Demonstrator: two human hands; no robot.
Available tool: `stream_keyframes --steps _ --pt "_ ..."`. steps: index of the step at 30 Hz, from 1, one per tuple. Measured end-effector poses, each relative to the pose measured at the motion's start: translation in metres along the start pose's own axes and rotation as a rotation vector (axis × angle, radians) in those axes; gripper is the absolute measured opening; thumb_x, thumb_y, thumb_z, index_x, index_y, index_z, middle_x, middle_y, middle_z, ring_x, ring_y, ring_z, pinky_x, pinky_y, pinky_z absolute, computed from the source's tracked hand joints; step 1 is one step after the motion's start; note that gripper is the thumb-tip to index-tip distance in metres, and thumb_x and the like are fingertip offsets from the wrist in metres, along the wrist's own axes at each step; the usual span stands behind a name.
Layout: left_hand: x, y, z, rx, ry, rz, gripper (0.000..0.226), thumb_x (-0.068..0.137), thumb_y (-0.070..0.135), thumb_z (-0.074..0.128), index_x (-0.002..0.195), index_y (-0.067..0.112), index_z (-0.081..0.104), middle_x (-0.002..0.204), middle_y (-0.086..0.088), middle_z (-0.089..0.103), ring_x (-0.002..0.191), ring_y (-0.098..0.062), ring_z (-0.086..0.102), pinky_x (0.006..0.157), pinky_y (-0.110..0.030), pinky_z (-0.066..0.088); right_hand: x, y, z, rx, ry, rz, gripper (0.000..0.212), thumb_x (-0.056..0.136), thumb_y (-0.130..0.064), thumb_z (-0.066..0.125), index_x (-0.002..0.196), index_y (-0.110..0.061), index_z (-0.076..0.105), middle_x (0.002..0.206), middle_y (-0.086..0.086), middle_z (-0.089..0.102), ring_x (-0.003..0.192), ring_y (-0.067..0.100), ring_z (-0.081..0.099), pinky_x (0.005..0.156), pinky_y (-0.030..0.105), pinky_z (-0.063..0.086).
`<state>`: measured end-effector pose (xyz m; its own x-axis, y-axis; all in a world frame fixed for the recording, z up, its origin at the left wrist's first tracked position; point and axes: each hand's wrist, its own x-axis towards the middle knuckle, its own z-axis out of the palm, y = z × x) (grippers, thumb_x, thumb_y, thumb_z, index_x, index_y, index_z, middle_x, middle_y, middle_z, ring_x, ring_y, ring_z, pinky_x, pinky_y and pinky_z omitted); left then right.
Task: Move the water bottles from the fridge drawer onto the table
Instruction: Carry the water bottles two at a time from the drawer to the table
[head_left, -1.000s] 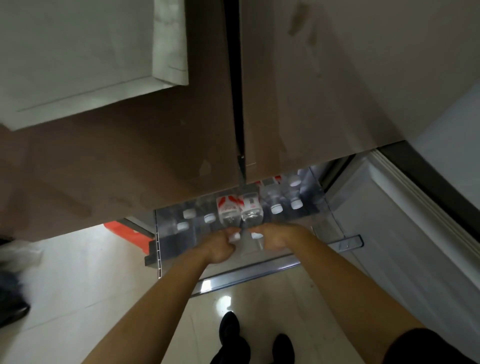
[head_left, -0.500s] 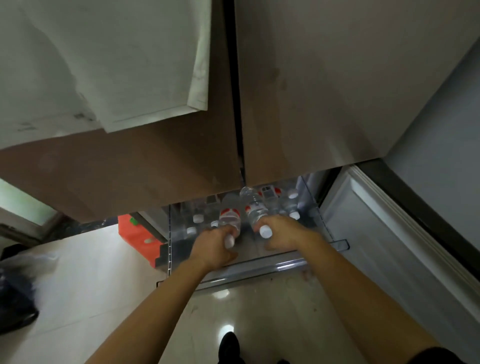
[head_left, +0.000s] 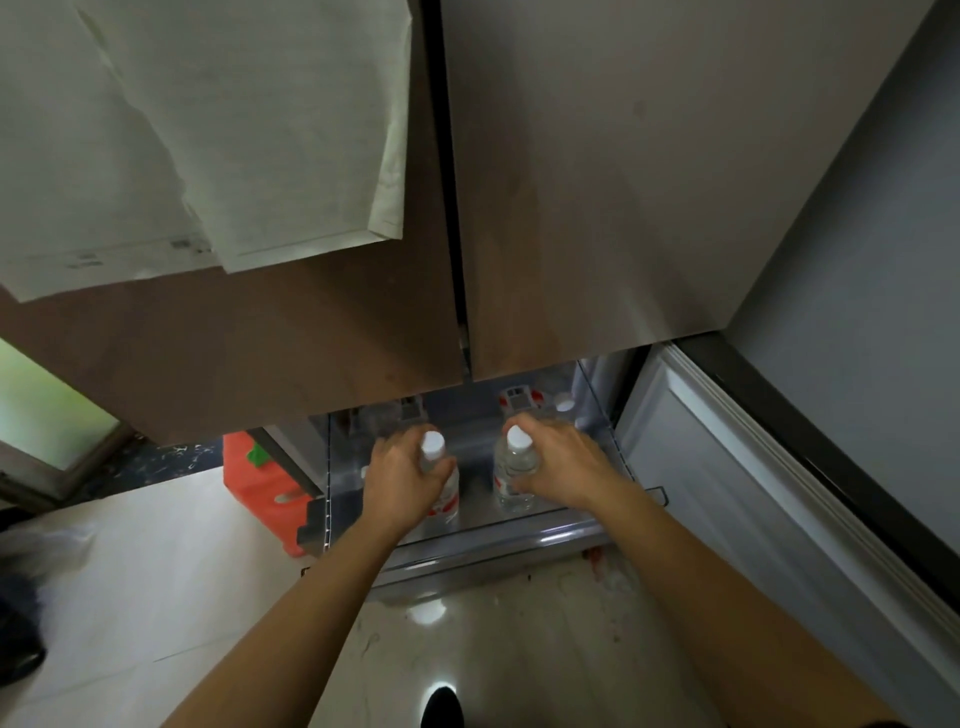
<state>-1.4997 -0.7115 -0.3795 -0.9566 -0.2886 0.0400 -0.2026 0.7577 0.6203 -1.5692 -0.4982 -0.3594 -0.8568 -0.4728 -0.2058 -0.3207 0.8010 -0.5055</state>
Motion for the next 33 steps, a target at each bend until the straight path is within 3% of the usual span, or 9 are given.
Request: stream_keyframes --steps 3,5,10,14,18,23,26,29,33 --pt "-0.012 -0.008 0.007 -0.017 -0.053 -0.13 0.07 0.069 0.069 0.056 0.115 0.017 0.067 0.114 -0.017 0.057 0.112 -0.035 0.048 0.091 -0.037 0.042 0.001 0.001 0.012 0.039 0.072 0.027 0.069 0.068 -0.03 0.088 0.123 -0.037 0.047 0.129 0.002 0.054 0.117 0.027 0.054 0.09 0.036 0.05" --pt "-0.021 -0.013 0.013 -0.083 -0.147 -0.21 0.075 0.068 0.076 0.054 0.123 0.026 0.06 0.125 -0.013 0.048 0.121 -0.03 0.043 0.101 -0.039 0.042 0.002 0.001 0.018 0.058 0.111 0.037 0.069 0.068 -0.028 0.087 0.123 -0.037 0.046 0.13 0.002 0.045 0.121 0.027 0.049 0.093 0.039 0.05" --pt "-0.03 -0.022 0.014 -0.321 -0.229 -0.239 0.079 0.067 0.089 0.047 0.123 0.033 0.049 0.121 0.003 0.062 0.11 -0.019 0.061 0.096 -0.043 0.052 0.003 0.005 0.037 0.379 0.079 0.159 0.087 0.072 -0.021 0.087 0.14 -0.032 0.034 0.136 0.0 0.053 0.123 0.022 0.053 0.1 0.036 0.047" --pt "-0.033 -0.02 0.002 -0.427 -0.158 -0.251 0.047 0.087 0.061 0.055 0.119 0.028 0.053 0.116 0.002 0.063 0.111 -0.019 0.061 0.097 -0.039 0.05 -0.003 0.012 0.047 0.484 0.113 0.185 0.08 0.072 -0.022 0.088 0.138 -0.031 0.044 0.132 -0.004 0.06 0.124 0.02 0.056 0.104 0.039 0.047" --pt "-0.049 -0.019 -0.01 -0.49 -0.054 -0.224 0.015 0.095 0.04 0.057 0.109 0.042 0.051 0.116 0.004 0.061 0.112 -0.016 0.059 0.099 -0.039 0.048 -0.015 0.006 0.044 0.556 0.179 0.156 0.077 0.07 -0.027 0.089 0.132 -0.042 0.046 0.131 -0.007 0.061 0.122 0.018 0.056 0.104 0.044 0.049" --pt "-0.071 0.0 -0.044 -0.596 0.169 -0.197 0.017 0.098 0.031 0.055 0.11 0.042 0.049 0.112 0.018 0.059 0.103 0.005 0.056 0.095 -0.027 0.046 -0.032 -0.021 0.029 0.643 0.219 0.018 0.079 0.072 -0.029 0.087 0.128 -0.052 0.036 0.13 -0.013 0.054 0.12 0.015 0.055 0.099 0.041 0.052" --pt "-0.092 0.008 -0.067 -0.64 0.306 -0.211 0.031 0.093 0.042 0.055 0.124 0.036 0.049 0.117 0.021 0.058 0.11 0.002 0.057 0.089 -0.017 0.046 -0.041 -0.05 0.031 0.676 0.228 -0.12 0.076 0.076 -0.023 0.086 0.127 -0.05 0.036 0.125 -0.017 0.052 0.117 0.011 0.054 0.094 0.029 0.049" --pt "-0.125 0.012 -0.095 -0.573 0.494 -0.182 0.034 0.095 0.028 0.057 0.127 0.021 0.05 0.113 0.014 0.059 0.105 0.014 0.056 0.083 -0.003 0.043 -0.053 -0.088 0.048 0.669 0.216 -0.258 0.073 0.077 -0.023 0.085 0.128 -0.05 0.04 0.125 -0.014 0.058 0.114 0.009 0.057 0.091 0.026 0.05" --pt "-0.179 0.002 -0.132 -0.475 0.628 -0.2 0.038 0.097 0.025 0.057 0.132 0.014 0.049 0.119 0.005 0.057 0.104 0.017 0.052 0.087 -0.002 0.041 -0.077 -0.143 0.074 0.646 0.171 -0.422 0.072 0.078 -0.019 0.084 0.128 -0.051 0.042 0.125 -0.017 0.055 0.113 0.004 0.053 0.088 0.019 0.047"
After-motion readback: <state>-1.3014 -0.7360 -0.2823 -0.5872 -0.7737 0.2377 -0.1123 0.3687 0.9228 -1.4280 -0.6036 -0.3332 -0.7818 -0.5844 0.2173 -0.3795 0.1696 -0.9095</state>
